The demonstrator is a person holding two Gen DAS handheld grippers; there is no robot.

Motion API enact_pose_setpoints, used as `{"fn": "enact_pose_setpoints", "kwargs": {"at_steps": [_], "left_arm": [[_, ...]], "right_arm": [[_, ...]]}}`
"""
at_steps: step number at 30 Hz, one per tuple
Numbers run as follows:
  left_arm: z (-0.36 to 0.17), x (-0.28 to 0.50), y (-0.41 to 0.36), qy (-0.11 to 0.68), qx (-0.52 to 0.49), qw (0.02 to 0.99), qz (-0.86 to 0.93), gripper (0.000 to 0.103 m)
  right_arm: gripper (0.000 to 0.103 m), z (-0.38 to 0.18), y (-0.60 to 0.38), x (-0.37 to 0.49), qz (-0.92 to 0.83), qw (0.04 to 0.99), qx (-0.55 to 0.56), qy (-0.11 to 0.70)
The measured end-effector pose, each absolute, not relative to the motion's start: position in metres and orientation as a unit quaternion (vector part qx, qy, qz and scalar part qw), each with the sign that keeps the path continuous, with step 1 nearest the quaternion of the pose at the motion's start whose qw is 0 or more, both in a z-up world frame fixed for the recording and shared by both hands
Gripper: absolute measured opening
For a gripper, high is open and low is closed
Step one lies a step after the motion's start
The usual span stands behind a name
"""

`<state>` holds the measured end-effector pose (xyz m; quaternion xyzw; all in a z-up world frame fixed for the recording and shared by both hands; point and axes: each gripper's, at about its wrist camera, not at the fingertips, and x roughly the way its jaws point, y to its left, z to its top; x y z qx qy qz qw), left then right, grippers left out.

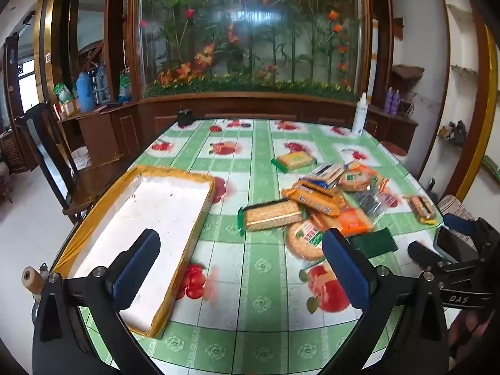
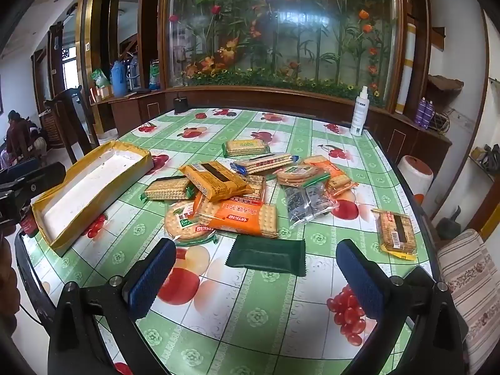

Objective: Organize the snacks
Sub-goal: 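Move both grippers toward the snack pile on the tablecloth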

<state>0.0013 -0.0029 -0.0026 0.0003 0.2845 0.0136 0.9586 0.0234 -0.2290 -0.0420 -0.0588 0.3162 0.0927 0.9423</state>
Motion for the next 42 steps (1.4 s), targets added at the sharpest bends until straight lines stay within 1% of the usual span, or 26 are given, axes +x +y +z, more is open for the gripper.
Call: {"fn": "enact_pose_setpoints", "kwargs": {"at_steps": [2, 6, 13, 18, 22, 26, 31, 34, 36, 42], "left_arm": [[-0.01, 0.009, -0.002, 0.307, -0.009, 0.952, -0.002, 0.103], [-0.013, 0.013, 0.012, 0.318, -0.036, 0.947, -0.012, 0.103], [-0.019, 0.015, 0.009, 0.32, -0.024, 0.947, -0.001, 0.103], [-0.034, 0.024, 0.004, 0.333, -0.002, 0.943, -0.008, 0.103], [-0.058, 0.04, -0.007, 0.368, 0.027, 0.929, -0.043, 0.103], [-0.076, 0.064, -0.015, 0.402, 0.046, 0.911, -0.082, 0.103], [-0.082, 0.104, -0.014, 0.44, 0.062, 0.878, -0.179, 0.103], [-0.084, 0.125, -0.011, 0.459, 0.084, 0.863, -0.195, 0.103], [-0.08, 0.13, -0.01, 0.453, 0.11, 0.865, -0.186, 0.103], [-0.06, 0.117, -0.018, 0.398, 0.17, 0.888, -0.157, 0.103]], "right_arm": [[0.103, -0.043, -0.229, 0.023, 0.093, 0.942, -0.059, 0.319], [0.103, -0.044, -0.228, 0.018, 0.095, 0.941, -0.061, 0.32], [0.103, -0.053, -0.241, 0.028, 0.089, 0.937, -0.06, 0.333], [0.103, -0.065, -0.243, 0.032, 0.092, 0.932, -0.066, 0.343], [0.103, -0.076, -0.244, 0.045, 0.109, 0.924, -0.065, 0.361], [0.103, -0.087, -0.241, 0.065, 0.126, 0.914, -0.091, 0.375], [0.103, -0.094, -0.244, 0.092, 0.171, 0.895, -0.108, 0.397], [0.103, -0.094, -0.244, 0.1, 0.202, 0.882, -0.125, 0.407], [0.103, -0.094, -0.245, 0.103, 0.212, 0.878, -0.138, 0.407], [0.103, -0.092, -0.249, 0.106, 0.216, 0.875, -0.146, 0.408]]}}
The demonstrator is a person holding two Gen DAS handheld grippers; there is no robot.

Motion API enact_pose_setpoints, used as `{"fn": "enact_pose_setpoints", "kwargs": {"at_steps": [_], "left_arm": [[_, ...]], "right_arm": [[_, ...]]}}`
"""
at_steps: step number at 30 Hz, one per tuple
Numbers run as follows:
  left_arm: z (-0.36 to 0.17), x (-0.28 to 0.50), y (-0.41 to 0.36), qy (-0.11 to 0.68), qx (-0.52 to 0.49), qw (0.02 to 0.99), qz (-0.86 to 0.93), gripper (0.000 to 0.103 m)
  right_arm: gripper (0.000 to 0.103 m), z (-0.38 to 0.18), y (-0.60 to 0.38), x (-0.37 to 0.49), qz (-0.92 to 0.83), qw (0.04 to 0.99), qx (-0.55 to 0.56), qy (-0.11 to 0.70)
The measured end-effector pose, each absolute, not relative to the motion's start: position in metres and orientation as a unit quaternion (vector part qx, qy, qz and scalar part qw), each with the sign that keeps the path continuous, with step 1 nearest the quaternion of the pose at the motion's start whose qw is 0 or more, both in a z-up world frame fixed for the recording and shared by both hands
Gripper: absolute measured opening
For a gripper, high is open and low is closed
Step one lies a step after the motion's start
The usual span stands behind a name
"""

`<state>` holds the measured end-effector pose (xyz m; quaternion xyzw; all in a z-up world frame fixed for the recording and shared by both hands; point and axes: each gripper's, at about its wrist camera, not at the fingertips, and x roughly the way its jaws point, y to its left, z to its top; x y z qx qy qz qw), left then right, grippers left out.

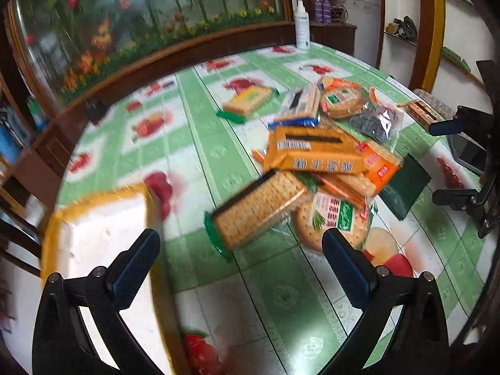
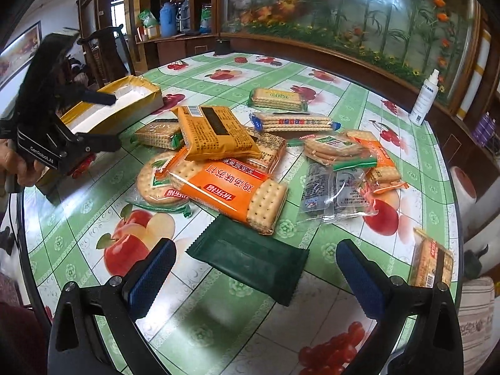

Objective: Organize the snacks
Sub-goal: 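Move both grippers toward the snack pile on the tablecloth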

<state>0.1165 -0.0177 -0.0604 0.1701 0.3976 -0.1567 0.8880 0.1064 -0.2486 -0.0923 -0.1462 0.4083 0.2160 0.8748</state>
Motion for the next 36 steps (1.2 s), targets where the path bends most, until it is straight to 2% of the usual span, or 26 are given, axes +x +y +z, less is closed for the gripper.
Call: {"fn": "enact_pose_setpoints", "kwargs": {"at_steps": [9, 15, 36], "left_arm": [[-0.033, 0.109, -0.022, 0.323, 0.201, 0.921, -0.086, 0.103], [-0.037, 0.116, -0.019, 0.34, 0.194, 0.917, -0.078, 0.103], [-0.08, 0.141, -0.037, 0.382, 0.308, 0.864, -0.115, 0.103]], "right_arm": [[0.103, -0.079, -0.233, 0.1, 0.167, 0.893, -0.184, 0.376], [0.103, -0.062, -0.214, 0.091, -0.004, 0.904, -0.285, 0.317], [0.103, -0.073, -0.206, 0.089, 0.003, 0.888, -0.324, 0.326]]}}
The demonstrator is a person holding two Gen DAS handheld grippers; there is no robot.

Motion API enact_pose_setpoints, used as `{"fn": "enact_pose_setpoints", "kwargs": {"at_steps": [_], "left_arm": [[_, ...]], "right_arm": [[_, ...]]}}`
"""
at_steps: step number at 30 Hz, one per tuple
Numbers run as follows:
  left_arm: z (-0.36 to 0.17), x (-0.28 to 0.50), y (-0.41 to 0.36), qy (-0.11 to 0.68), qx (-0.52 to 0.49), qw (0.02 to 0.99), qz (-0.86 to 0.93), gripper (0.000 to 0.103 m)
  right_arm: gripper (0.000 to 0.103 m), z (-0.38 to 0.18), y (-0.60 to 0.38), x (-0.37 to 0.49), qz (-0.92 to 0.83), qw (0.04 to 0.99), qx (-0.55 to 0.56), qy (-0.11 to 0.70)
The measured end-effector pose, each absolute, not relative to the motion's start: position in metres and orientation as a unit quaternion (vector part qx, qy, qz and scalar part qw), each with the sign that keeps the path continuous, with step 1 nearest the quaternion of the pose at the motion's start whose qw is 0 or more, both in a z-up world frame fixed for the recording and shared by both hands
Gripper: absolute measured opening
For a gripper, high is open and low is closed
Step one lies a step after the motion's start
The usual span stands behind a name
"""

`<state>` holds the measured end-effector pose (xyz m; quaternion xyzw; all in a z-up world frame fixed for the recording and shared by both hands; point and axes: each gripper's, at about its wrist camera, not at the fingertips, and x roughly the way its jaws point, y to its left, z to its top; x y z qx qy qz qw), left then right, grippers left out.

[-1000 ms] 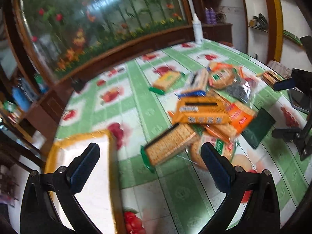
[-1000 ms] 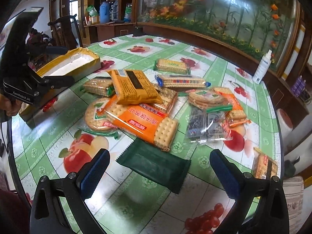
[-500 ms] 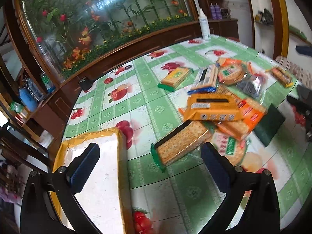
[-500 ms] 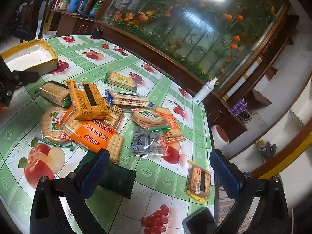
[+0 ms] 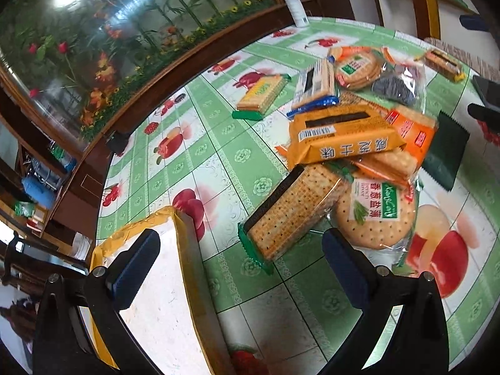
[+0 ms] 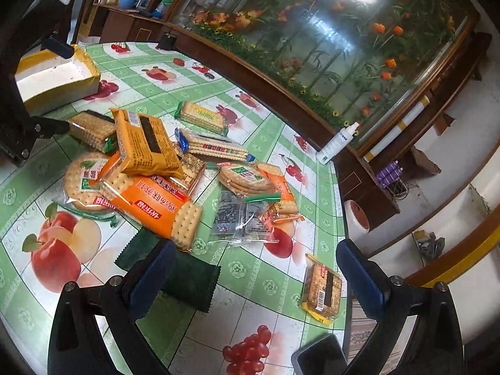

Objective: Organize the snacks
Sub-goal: 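Move both grippers toward the snack pile on the tablecloth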

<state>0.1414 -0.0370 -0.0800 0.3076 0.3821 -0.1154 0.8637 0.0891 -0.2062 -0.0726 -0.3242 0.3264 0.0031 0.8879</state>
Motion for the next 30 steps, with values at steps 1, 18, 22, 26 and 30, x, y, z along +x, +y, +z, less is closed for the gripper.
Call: {"fn": "enact_pose_setpoints", "kwargs": {"at_steps": [1, 18, 22, 26, 30], "left_arm": [[-0.081, 0.143, -0.037, 0.384, 0.309, 0.862, -0.116, 0.103], [-0.097, 0.157, -0.038, 0.425, 0.31, 0.836, -0.155, 0.103], [-0.1, 0.165, -0.037, 0.445, 0.3, 0.819, -0.2, 0.103], [-0.103, 0.178, -0.042, 0.47, 0.291, 0.795, -0.249, 0.103], [-0.106, 0.187, -0.045, 0.478, 0.295, 0.781, -0.272, 0.103]], "right_arm": [[0.103, -0.074, -0.207, 0.089, 0.004, 0.887, -0.325, 0.328], [0.103, -0.081, -0.207, 0.098, 0.071, 0.88, -0.298, 0.362], [0.103, -0.077, -0.235, 0.113, 0.25, 0.859, -0.159, 0.418], [0.103, -0.098, -0.258, 0.143, 0.312, 0.818, -0.116, 0.468], [0.103, -0.104, -0.257, 0.148, 0.354, 0.8, -0.11, 0.472]]}}
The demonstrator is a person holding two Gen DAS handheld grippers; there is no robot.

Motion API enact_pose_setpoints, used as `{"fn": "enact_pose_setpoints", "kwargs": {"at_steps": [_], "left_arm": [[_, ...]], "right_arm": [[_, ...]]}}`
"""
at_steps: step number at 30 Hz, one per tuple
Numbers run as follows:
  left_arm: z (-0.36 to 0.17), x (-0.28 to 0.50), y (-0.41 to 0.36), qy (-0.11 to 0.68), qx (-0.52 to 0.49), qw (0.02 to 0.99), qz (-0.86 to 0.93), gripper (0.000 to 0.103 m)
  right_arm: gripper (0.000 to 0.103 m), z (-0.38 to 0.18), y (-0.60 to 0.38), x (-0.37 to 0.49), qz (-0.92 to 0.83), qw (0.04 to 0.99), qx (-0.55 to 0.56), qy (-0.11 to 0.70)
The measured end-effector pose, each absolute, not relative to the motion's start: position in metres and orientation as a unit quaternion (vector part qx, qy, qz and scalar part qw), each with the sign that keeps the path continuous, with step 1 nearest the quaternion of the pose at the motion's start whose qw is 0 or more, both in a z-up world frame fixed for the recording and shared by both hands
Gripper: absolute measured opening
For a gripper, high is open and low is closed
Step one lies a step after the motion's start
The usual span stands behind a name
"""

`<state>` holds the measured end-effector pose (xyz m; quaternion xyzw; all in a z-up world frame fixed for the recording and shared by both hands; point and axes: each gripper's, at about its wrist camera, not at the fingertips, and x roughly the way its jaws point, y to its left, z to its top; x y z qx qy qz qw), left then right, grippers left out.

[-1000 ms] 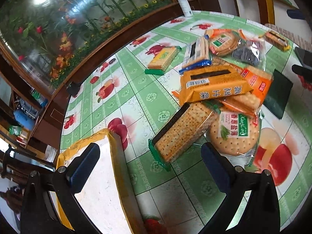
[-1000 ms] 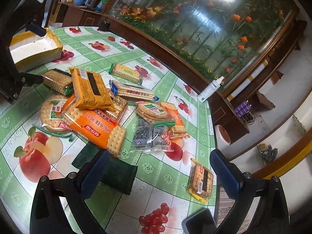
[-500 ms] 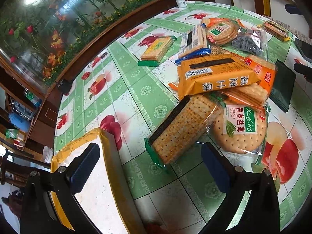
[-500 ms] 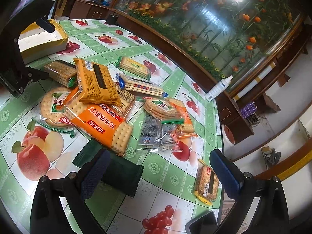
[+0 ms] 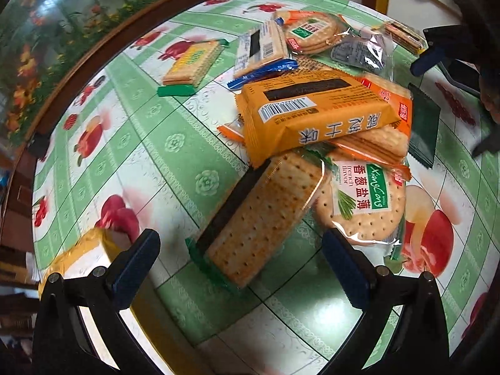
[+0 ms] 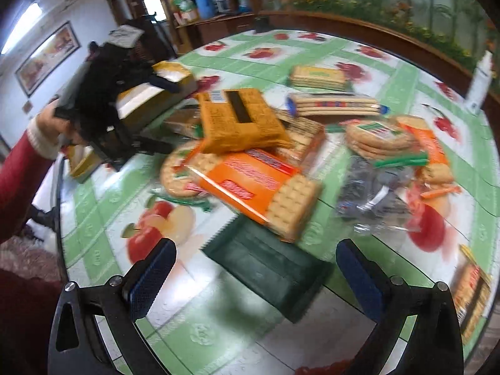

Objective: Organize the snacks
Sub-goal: 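Move both grippers toward the snack pile on the tablecloth, then grasp the tan cracker pack with the left gripper while the right grasps the dark green pack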

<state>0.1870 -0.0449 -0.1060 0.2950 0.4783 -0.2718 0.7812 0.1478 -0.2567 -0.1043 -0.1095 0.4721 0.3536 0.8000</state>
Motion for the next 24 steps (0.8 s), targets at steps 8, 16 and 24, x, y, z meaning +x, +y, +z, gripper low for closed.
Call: {"fn": "enact_pose_setpoints", "kwargs": {"at_steps": [8, 16, 24], "left_arm": [[-0.12, 0.198, -0.052, 0.506, 0.307, 0.751, -0.292, 0.103], [-0.12, 0.207, -0.051, 0.507, 0.294, 0.753, -0.299, 0.103], [-0.115, 0.196, -0.046, 0.517, 0.228, 0.767, -0.305, 0.065]], "right_arm": [[0.103, -0.12, -0.227, 0.157, 0.371, 0.775, -0.166, 0.485], [0.102, -0.135, -0.237, 0.155, 0.343, 0.773, -0.172, 0.506], [0.051, -0.128, -0.245, 0.128, 0.293, 0.808, -0.161, 0.486]]}}
